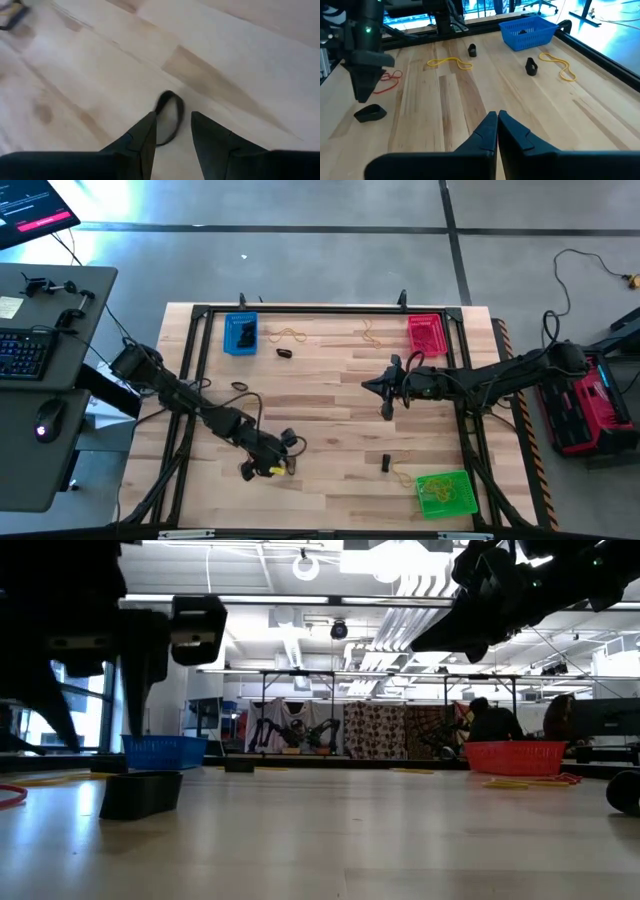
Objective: Sort rubber bands into baskets
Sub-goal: Put the black rubber band into the blue bin
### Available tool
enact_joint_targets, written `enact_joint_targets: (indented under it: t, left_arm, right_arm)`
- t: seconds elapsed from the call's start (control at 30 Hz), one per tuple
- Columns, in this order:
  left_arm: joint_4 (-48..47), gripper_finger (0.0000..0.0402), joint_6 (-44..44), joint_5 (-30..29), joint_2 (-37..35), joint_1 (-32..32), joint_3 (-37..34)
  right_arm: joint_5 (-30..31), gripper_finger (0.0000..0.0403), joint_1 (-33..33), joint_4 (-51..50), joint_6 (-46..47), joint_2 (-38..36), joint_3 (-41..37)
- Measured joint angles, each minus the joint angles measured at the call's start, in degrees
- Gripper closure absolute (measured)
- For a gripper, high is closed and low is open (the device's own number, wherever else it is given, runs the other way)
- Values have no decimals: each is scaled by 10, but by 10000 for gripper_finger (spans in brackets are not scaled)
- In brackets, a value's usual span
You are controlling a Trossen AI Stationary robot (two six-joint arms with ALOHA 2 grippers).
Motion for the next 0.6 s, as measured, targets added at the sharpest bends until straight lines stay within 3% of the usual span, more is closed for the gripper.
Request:
enact_joint_targets:
  t: [0.4,0.6]
  left_arm:
    - [-8,295,-10,-36,47,1,7]
    - [-20,367,-31,-5,47,11,7]
  right_arm:
    - [-9,401,1,-2,26,0,0]
    - [-9,401,1,-4,15,0,0]
